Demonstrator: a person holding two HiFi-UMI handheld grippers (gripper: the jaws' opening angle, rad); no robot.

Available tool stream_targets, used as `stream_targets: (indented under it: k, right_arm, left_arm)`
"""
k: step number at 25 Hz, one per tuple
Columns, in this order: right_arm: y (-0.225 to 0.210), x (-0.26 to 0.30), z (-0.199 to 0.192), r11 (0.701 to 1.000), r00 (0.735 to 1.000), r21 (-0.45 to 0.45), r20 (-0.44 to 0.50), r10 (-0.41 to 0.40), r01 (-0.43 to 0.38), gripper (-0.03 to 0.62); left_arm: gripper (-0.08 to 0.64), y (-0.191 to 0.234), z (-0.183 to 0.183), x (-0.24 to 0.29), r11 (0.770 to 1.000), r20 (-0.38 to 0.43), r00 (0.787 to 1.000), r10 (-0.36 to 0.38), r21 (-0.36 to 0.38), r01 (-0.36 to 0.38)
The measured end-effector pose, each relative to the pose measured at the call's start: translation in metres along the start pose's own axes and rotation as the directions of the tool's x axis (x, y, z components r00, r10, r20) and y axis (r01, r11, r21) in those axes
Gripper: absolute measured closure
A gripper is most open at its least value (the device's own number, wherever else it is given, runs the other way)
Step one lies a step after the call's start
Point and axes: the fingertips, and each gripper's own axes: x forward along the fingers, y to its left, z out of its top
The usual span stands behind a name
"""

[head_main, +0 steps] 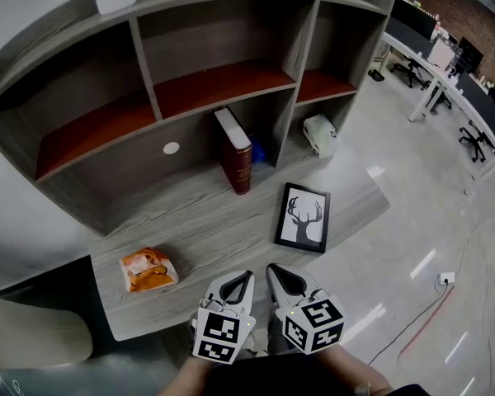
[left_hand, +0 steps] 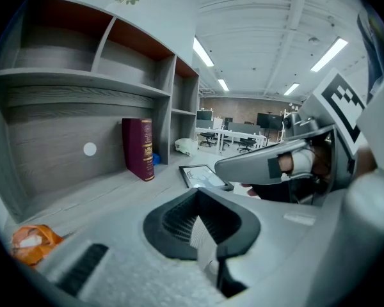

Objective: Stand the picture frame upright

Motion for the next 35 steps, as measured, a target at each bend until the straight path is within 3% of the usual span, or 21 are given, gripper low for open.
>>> stream_targets:
  k: [15, 35]
  right_arm:
    - [-0.091, 0.017, 0.035, 0.999, 1.0, 0.037, 0.002, -0.014, 0.014, 0.595]
    - [-0.195, 0.034, 0.032, 0.992, 0.994, 0.08, -0.066, -0.088, 0.094, 0.595]
  left_arm:
    - [0.56, -0.005, 0.042, 0.089, 1.0, -0.035, 0.999, -0.004, 0.025, 0.005]
    - [0.56, -0.008, 0.041, 0.18, 0.999, -0.156, 0.987, -0.029, 0.031, 0.035]
